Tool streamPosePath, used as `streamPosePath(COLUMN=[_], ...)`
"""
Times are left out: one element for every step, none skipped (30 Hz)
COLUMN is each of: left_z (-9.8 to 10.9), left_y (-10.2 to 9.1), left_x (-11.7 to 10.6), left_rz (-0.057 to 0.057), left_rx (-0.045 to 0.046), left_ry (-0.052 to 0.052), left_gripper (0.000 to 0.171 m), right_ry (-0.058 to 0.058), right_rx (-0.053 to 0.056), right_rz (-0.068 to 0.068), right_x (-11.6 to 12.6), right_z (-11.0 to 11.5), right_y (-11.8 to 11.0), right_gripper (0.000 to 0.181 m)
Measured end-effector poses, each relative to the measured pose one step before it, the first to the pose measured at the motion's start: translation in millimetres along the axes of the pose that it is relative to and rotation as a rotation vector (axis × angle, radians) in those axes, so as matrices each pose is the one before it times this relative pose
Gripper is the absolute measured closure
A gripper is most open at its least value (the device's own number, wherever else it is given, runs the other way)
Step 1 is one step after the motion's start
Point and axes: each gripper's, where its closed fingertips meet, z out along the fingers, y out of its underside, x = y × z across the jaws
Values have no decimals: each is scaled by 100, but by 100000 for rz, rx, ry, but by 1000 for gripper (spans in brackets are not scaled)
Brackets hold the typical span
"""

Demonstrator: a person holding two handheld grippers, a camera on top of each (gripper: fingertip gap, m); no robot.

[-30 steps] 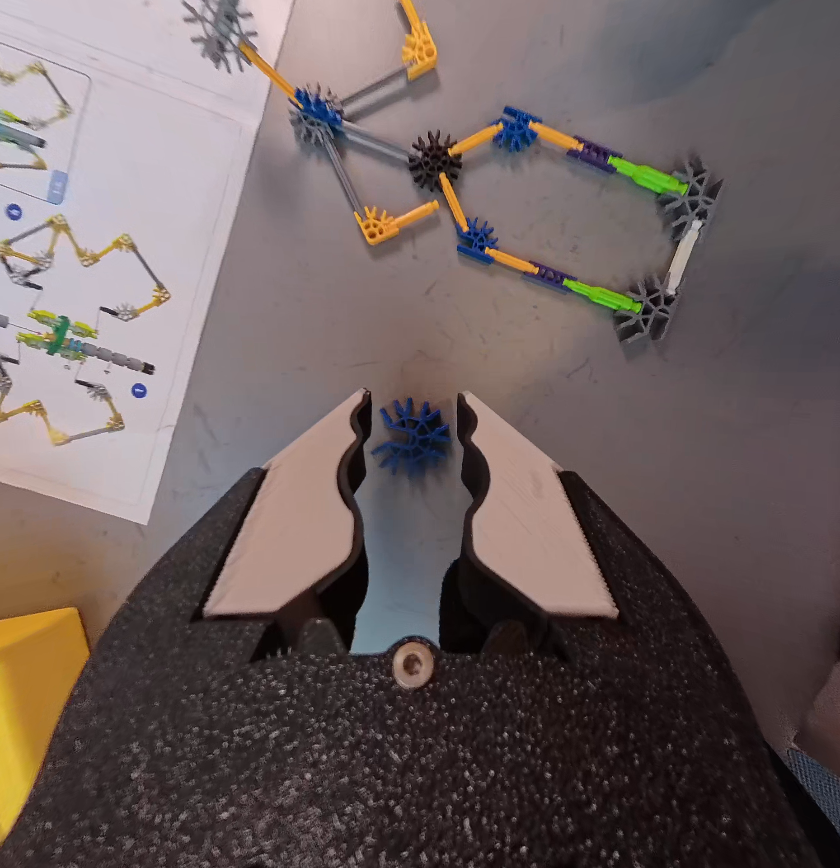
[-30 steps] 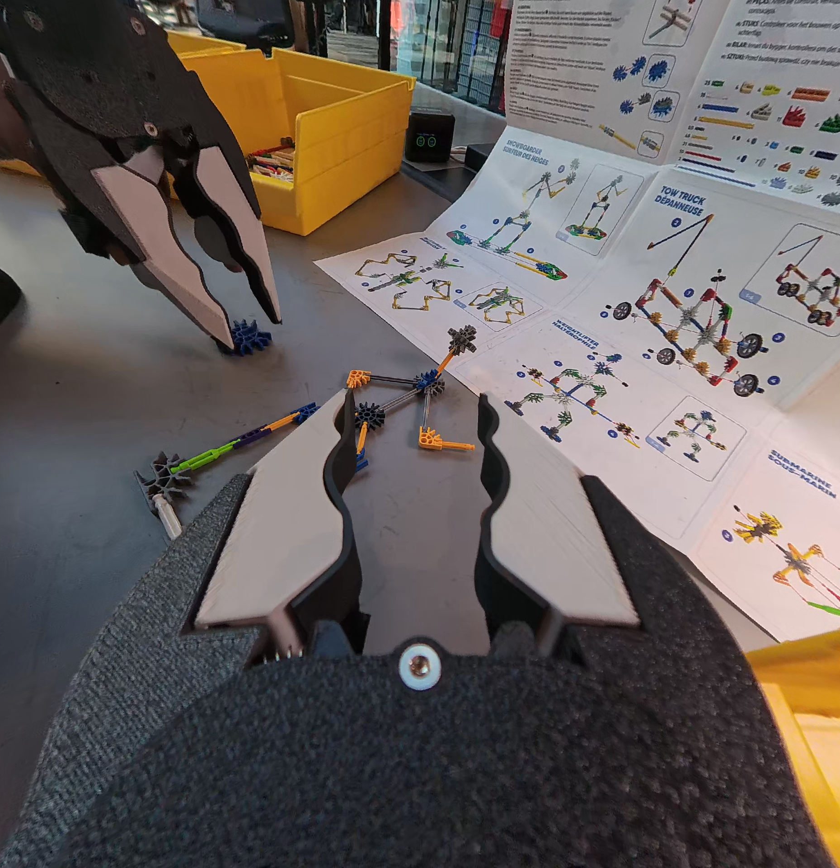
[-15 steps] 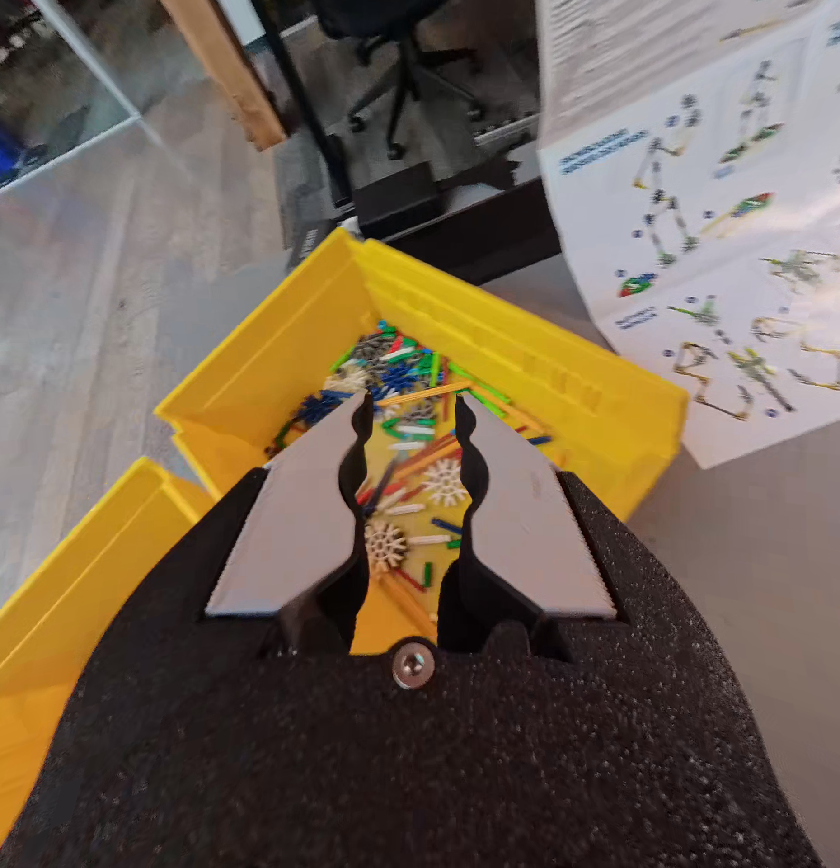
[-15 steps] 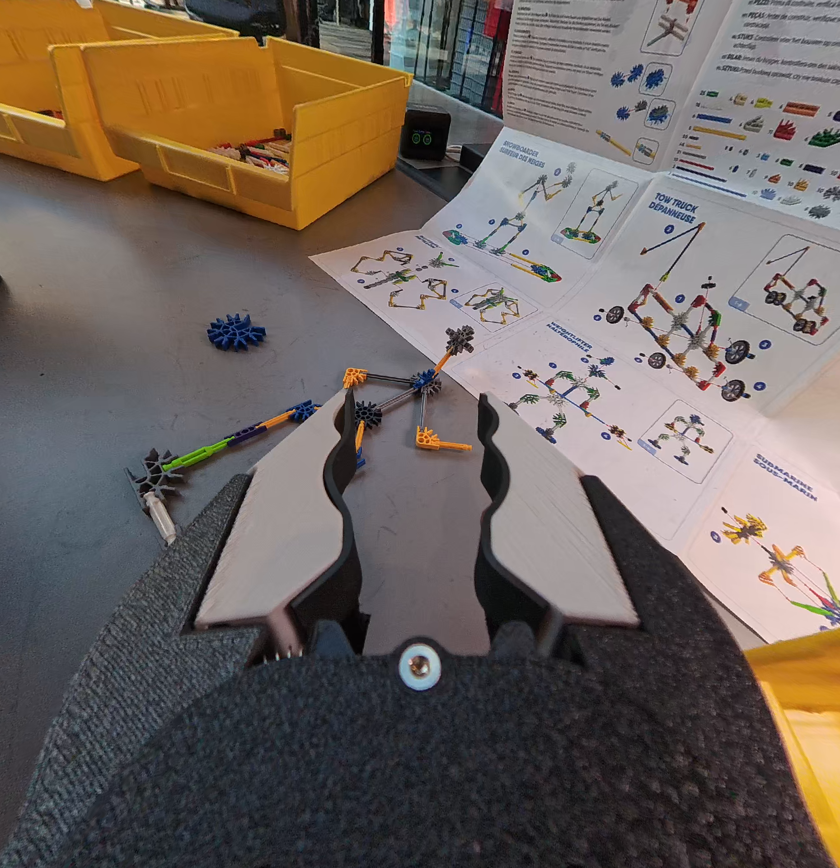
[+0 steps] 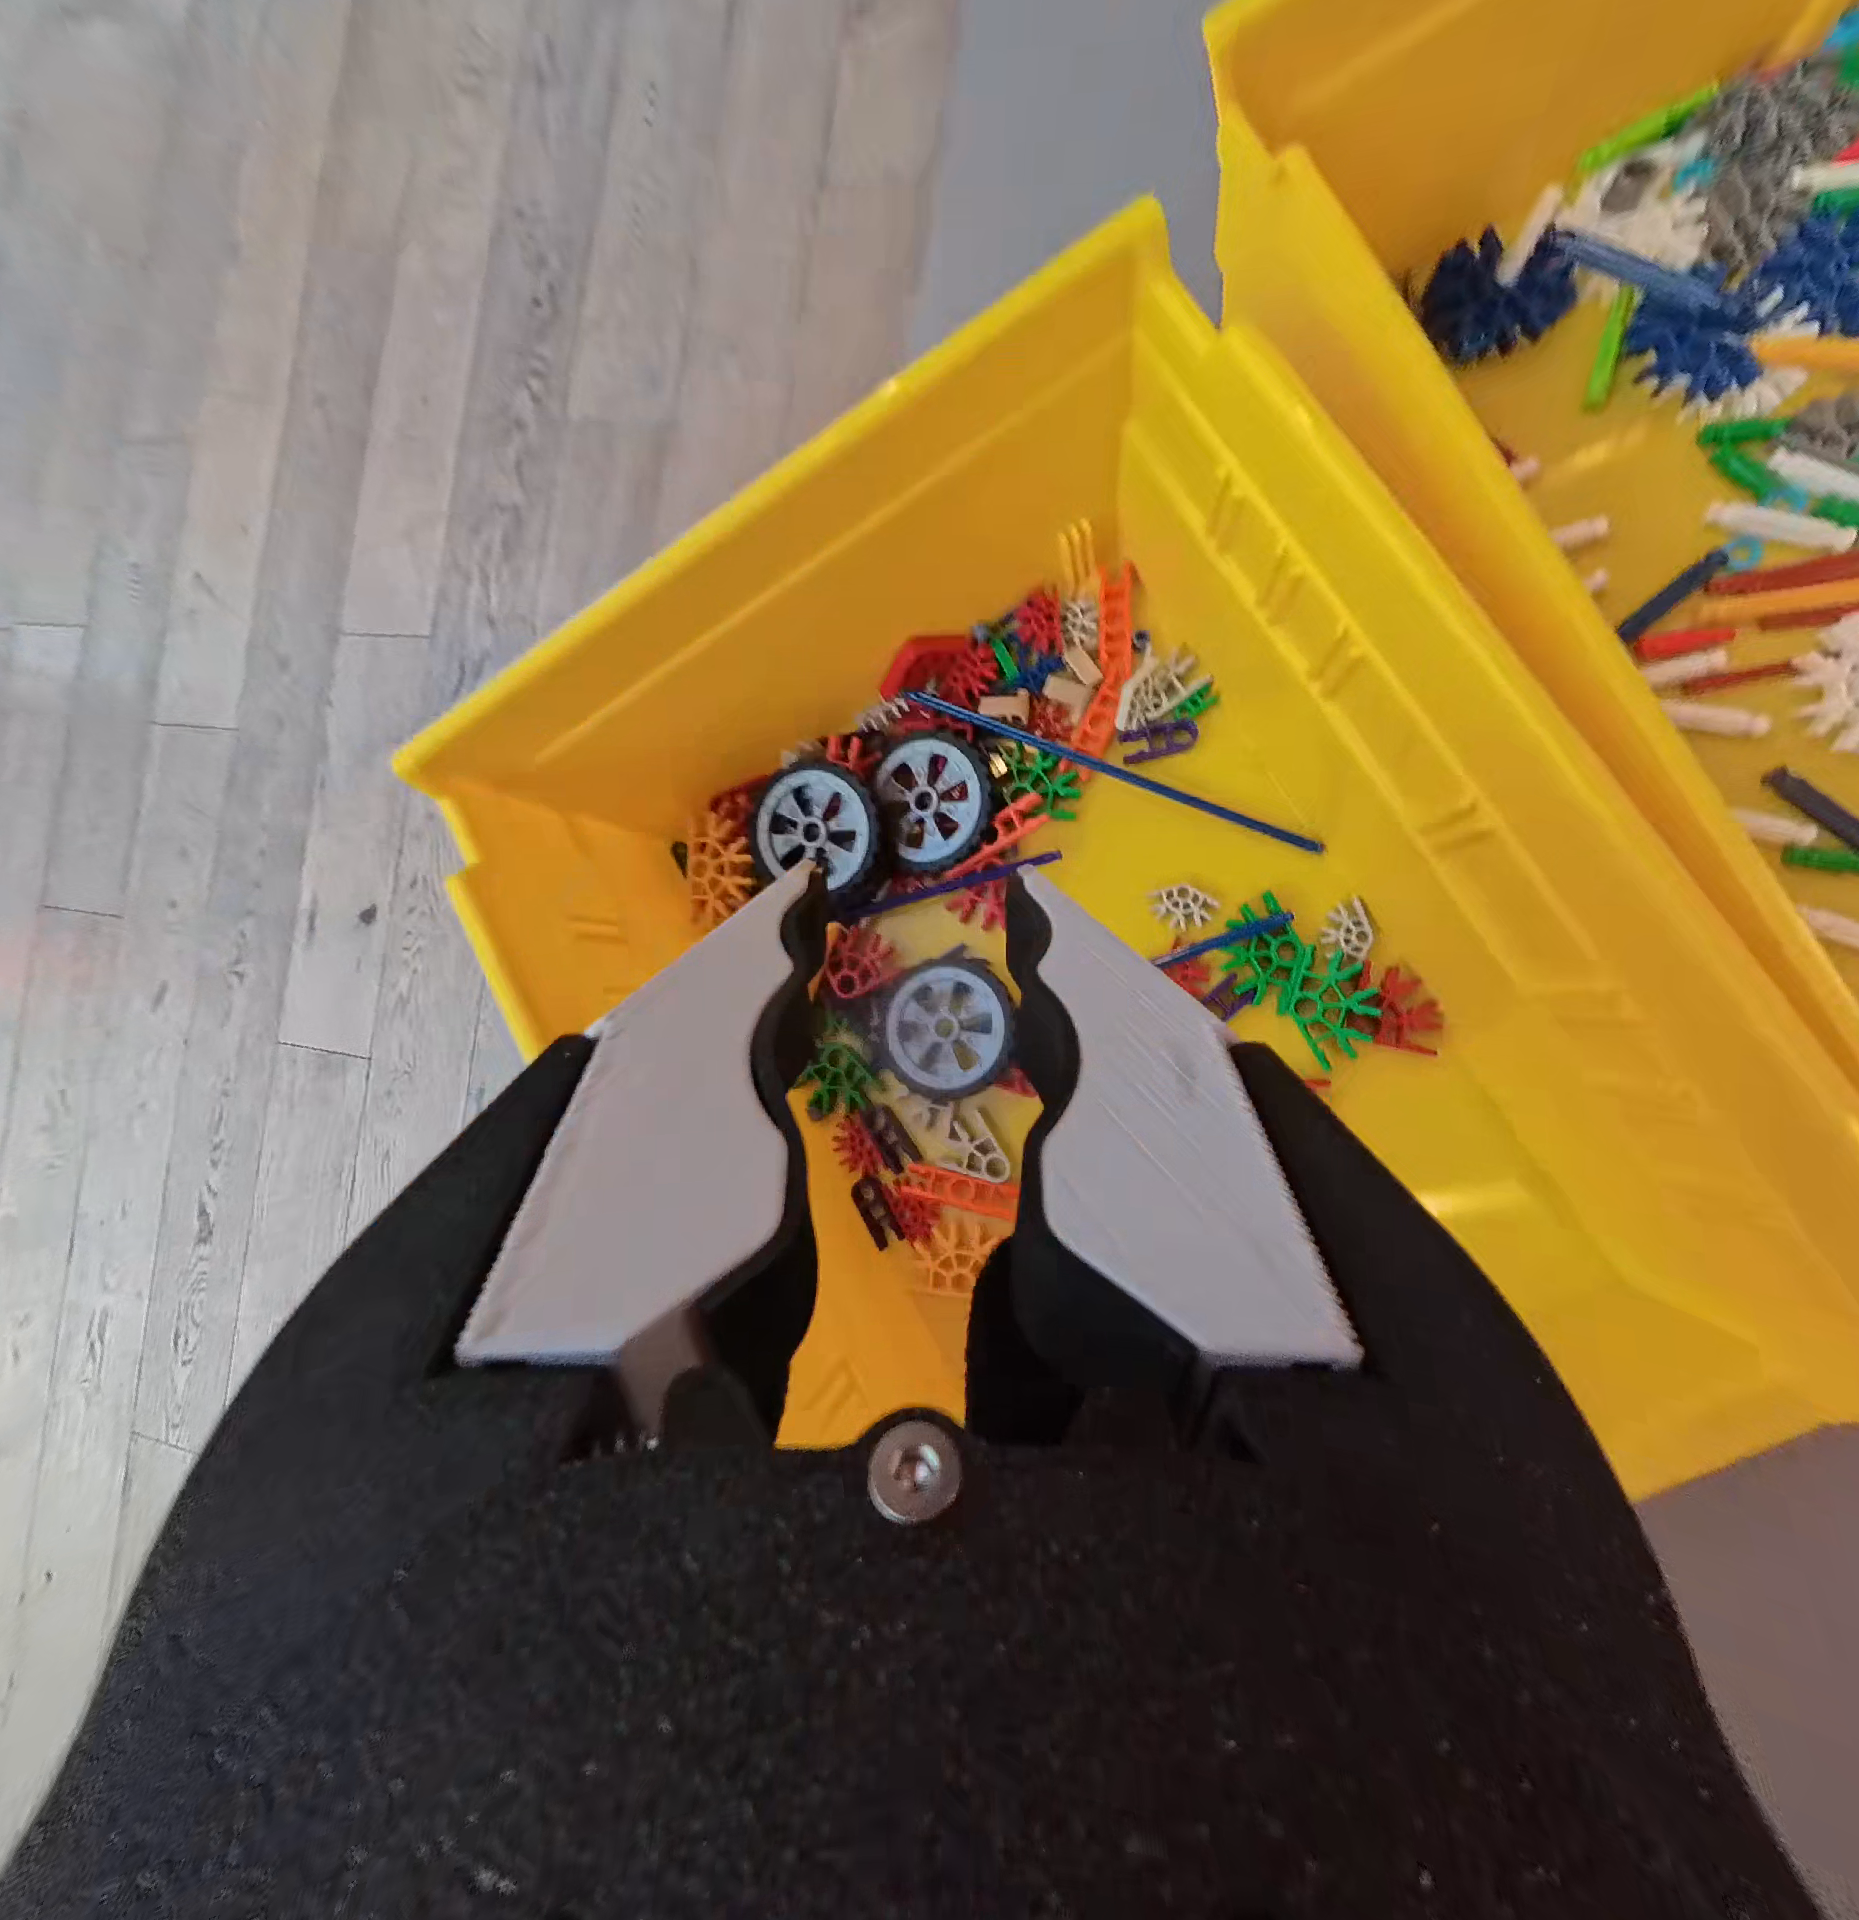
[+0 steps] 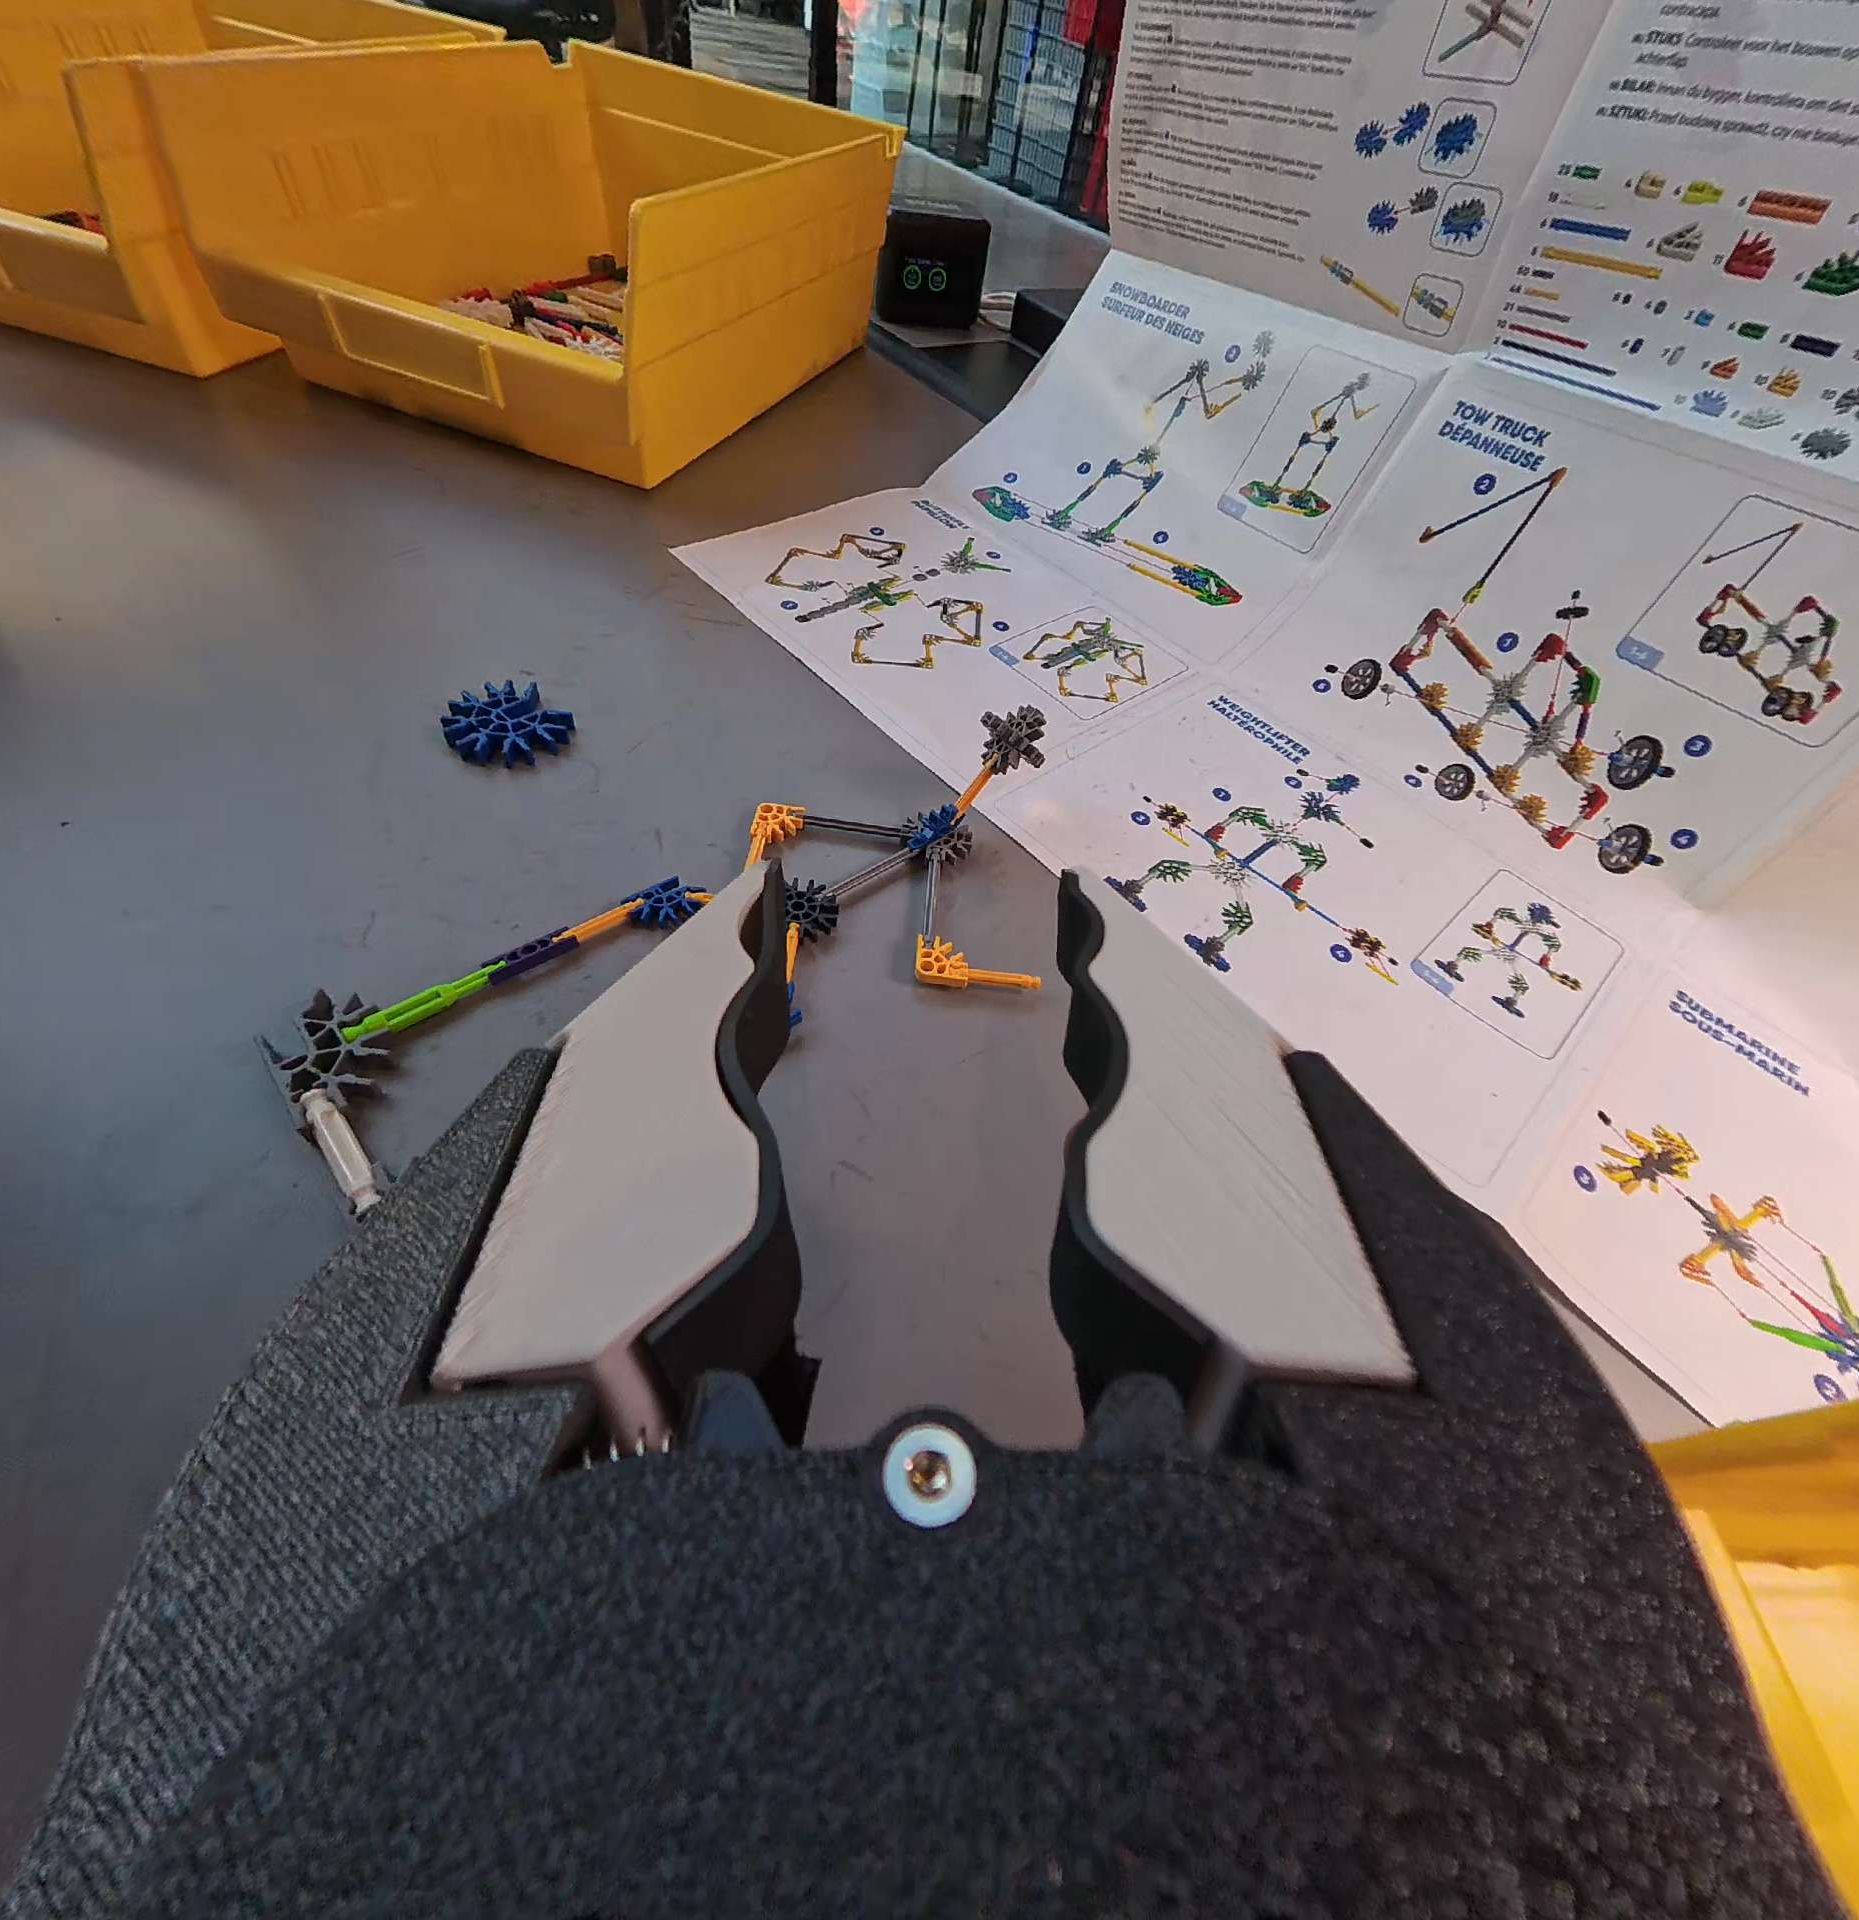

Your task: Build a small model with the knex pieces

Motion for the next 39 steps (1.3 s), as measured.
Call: streamPosePath(left_z=[620,652,698,754,762,747,719,673,610,529,430,324,228,180,131,116,87,98,121,109,34,13,16,17,-6,-14,-8,-4,-20,-33,-47,-81,-174,-294,-338,-310,-250,-193,-160], left_y=[846,755,719,631,554,466,357,232,160,135,114,64,23,-48,-71,-43,36,83,79,16,-68,-68,-42,-32,-14,24,27,11,28,66,82,70,-79,-232,-142,93,233,276,254], left_x=[718,1315,1737,1621,1377,1271,1110,765,418,208,164,61,-13,71,59,-203,-275,-112,-9,-23,-158,-277,-232,-149,-112,-84,-69,-53,-34,-7,11,16,-12,-122,-105,-9,-20,-8,-4], left_rz=[1906,3231,3596,3253,3004,2641,1998,1154,722,842,879,511,294,356,133,-7,418,881,869,457,-42,-337,-408,-450,-501,-286,225,717,1128,1362,1213,776,480,-92,-448,405,1424,1391,730], left_rx=[-3784,-3395,-3441,-3343,-3294,-3153,-2688,-2170,-1875,-1742,-1445,-1070,-683,-109,169,-27,-528,-744,-707,-412,-2,-125,-179,-64,-195,-336,-360,-343,-362,-451,-419,11,1317,2537,2055,666,-197,-507,-475], left_ry=[3762,6266,8033,6682,4936,4466,3876,2420,794,-26,-55,-380,-663,60,192,-1363,-1812,-791,0,284,-132,-480,84,727,907,879,695,332,-42,-268,-300,-257,-249,-804,-675,-457,-1073,-1238,-1014], left_gripper=[138,140,141,142,142,142,142,142,142,142,142,142,142,142,140,138,137,136,135,134,133,133,133,133,134,135,135,136,136,136,137,139,159,166,168,170,171,171,171], right_ry=[103,197,223,283,367,377,380,294,248,316,183,156,172,73,69,38,6,-20,-51,-82,-52,-75,-51,-2,64,103,76,2,-51,-49,-69,-25,-46,-91,-121,-153,-124,-113,-97], right_rx=[-141,-278,-223,-141,-111,-49,-74,-138,-276,-405,-402,-343,-220,-113,-46,-23,-26,-23,11,-10,-57,-66,-41,4,49,38,1,-47,-59,0,32,39,-4,-102,-131,-82,-111,-86,-19], right_rz=[-161,-286,-426,-635,-851,-1072,-1262,-1414,-1500,-1538,-1566,-1494,-1280,-943,-530,-110,245,452,530,557,519,427,314,180,47,-37,-85,-122,-100,-50,-19,27,41,39,44,29,21,24,23], right_x=[-6,-5,-21,-48,-50,-74,-100,-125,-137,-136,-155,-152,-126,-101,-55,-9,25,45,51,51,46,42,31,16,8,5,-3,-13,-22,-13,-11,-5,0,-15,-13,-14,-12,-20,-5], right_z=[39,41,33,8,7,2,-3,15,26,38,40,41,25,12,4,0,-1,3,-1,2,10,5,-1,3,-9,-4,-2,8,7,-1,-4,-7,1,11,14,14,15,7,9], right_y=[9,31,22,13,4,0,-6,8,24,38,42,22,22,9,-6,7,6,16,-4,10,19,8,12,7,-12,5,-5,7,9,-2,8,-2,3,7,23,7,20,17,2], right_gripper=[130,130,130,130,130,130,130,130,130,130,130,130,131,131,131,131,131,131,131,131,131,131,131,131,131,131,131,131,131,131,131,132,132,132,132,132,132,132,132])
